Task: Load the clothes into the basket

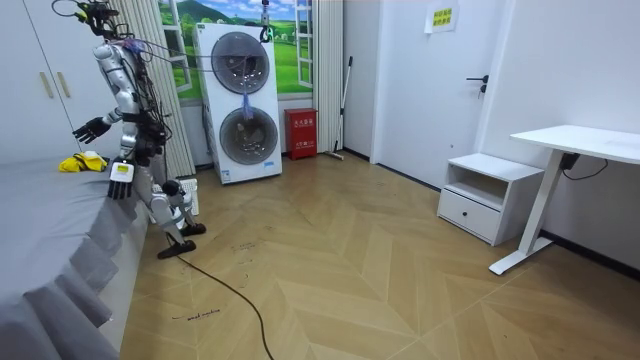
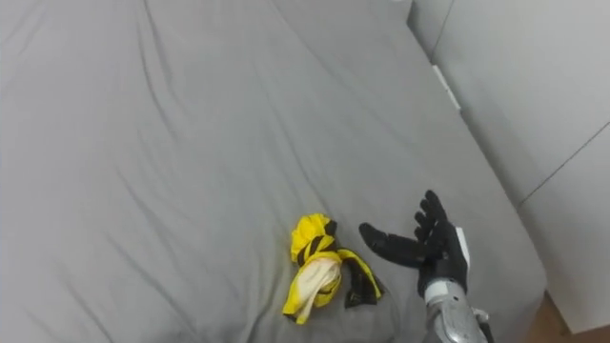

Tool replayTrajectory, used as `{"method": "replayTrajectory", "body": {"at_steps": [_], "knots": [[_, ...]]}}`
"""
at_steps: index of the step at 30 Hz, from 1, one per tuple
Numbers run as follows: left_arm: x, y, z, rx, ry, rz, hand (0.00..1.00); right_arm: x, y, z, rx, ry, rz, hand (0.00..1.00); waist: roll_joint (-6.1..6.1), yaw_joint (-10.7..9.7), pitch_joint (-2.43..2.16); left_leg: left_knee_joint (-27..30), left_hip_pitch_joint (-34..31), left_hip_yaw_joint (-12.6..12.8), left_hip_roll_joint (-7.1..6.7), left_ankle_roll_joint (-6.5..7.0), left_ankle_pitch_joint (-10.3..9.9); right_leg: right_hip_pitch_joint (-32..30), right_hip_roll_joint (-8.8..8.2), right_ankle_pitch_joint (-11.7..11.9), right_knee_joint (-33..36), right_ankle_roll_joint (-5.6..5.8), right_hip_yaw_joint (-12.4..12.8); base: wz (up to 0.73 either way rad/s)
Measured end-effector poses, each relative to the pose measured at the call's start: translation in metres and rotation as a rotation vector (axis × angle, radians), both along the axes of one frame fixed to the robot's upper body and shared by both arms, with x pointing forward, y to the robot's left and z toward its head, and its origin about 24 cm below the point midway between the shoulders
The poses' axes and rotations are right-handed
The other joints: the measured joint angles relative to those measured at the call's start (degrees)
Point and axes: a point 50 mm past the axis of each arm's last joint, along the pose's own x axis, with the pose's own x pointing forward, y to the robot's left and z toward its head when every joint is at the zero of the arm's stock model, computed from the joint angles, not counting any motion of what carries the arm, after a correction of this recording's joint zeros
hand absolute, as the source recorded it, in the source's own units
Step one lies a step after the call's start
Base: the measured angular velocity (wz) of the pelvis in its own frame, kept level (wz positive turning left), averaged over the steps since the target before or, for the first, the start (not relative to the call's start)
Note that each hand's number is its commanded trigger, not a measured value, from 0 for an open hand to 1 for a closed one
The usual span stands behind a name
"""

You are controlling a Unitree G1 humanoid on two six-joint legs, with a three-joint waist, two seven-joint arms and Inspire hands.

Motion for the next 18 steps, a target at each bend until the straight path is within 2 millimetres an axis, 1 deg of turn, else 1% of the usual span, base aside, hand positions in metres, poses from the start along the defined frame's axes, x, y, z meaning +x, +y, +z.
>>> {"method": "replayTrajectory", "body": {"at_steps": [1,2,3,4,8,9,10,12,14,15,16,17,18], "knots": [[0.002,0.0,0.0,-0.004,0.005,-0.005,0.0,0.002,0.001,0.0,-0.012,0.001,0.005,0.0,0.11,0.2,0.2,-0.4,0.0,-0.1,-0.28,0.01,0.1,-0.2,-0.07,-0.1,0.1,0.09,-0.1,0.03],[0.003,-0.001,-0.001,-0.008,0.006,-0.009,0.0,0.003,0.001,0.001,-0.017,0.001,0.008,0.0,0.11,0.6,0.22,-0.6,0.0,-0.1,-0.32,-0.01,0.2,-0.4,-0.11,-0.1,0.1,0.17,-0.1,0.0],[0.007,-0.001,0.0,-0.012,0.002,-0.02,0.0,0.006,0.003,0.002,-0.02,-0.006,0.014,0.0,0.06,1.1,0.52,-0.8,-0.2,-0.1,-0.33,-0.03,0.3,-0.6,-0.14,-0.1,0.1,0.22,-0.2,0.0],[0.009,-0.001,0.0,-0.013,0.0,-0.026,0.0,0.01,0.006,0.004,-0.016,-0.013,0.02,0.0,0.0,1.2,0.67,-0.8,-0.5,-0.1,-0.34,-0.05,0.3,-0.9,-0.14,-0.1,0.1,0.23,-0.5,0.0],[0.014,0.001,0.0,-0.006,0.0,-0.046,0.0,0.022,0.017,0.005,-0.019,-0.015,0.069,0.0,-0.34,1.4,0.88,-0.7,-1.7,-0.6,-0.35,-0.1,0.3,-1.8,-0.13,-0.1,0.0,0.23,-1.3,0.05],[0.015,0.001,0.0,-0.001,0.001,-0.062,0.0,0.025,0.022,0.004,-0.021,-0.008,0.102,0.0,-0.4,1.4,0.91,-0.7,-2.0,-0.7,-0.35,-0.11,0.3,-2.1,-0.13,-0.1,0.0,0.23,-1.7,0.06],[0.017,0.001,0.001,0.001,0.0,-0.076,0.0,0.026,0.027,0.003,-0.02,-0.002,0.134,0.0,-0.41,1.5,0.91,-0.7,-2.2,-0.8,-0.38,-0.11,0.3,-2.2,-0.21,-0.1,0.0,0.23,-2.5,0.05],[0.019,0.001,0.0,0.0,0.006,-0.079,0.0,0.025,0.035,0.002,-0.033,0.003,0.193,0.0,-0.41,1.9,0.91,-0.8,-2.6,-0.8,-0.37,-0.11,0.4,-2.5,-0.24,-0.1,0.1,0.23,-3.0,0.02],[0.022,0.001,0.0,-0.005,0.011,-0.085,0.0,0.024,0.041,0.0,-0.04,0.009,0.246,0.0,-0.35,2.8,0.97,-0.9,-2.6,-1.2,0.08,-0.07,0.4,-3.2,-0.29,-0.2,0.7,0.32,-3.5,-0.03],[0.024,0.001,0.0,-0.009,0.013,-0.091,0.0,0.024,0.045,0.0,-0.041,0.012,0.269,0.0,-0.16,3.5,1.04,-0.9,-2.6,-2.7,0.22,-0.12,0.4,-4.6,-0.48,-0.6,3.2,0.94,-4.5,-0.07],[0.026,0.0,0.0,-0.011,0.011,-0.098,0.0,0.024,0.047,-0.001,-0.04,0.013,0.286,0.0,-0.01,4.3,1.14,-0.9,-2.6,-5.0,0.2,-0.15,0.5,-5.5,-0.71,-1.0,4.6,1.61,-5.1,-0.07],[0.026,-0.001,0.0,-0.012,0.01,-0.1,0.0,0.024,0.049,-0.001,-0.038,0.013,0.295,0.0,-0.06,4.4,1.12,-0.8,-2.8,-5.9,0.04,-0.19,0.5,-5.4,-0.73,-1.0,4.0,1.64,-5.1,-0.07],[0.028,-0.001,0.0,-0.015,0.006,-0.1,0.0,0.026,0.052,0.001,-0.039,0.004,0.314,0.0,-0.24,4.5,0.97,-0.8,-3.6,-6.3,-0.5,-0.23,0.5,-4.4,-0.82,-0.8,2.2,1.38,-5.4,0.0]]}}
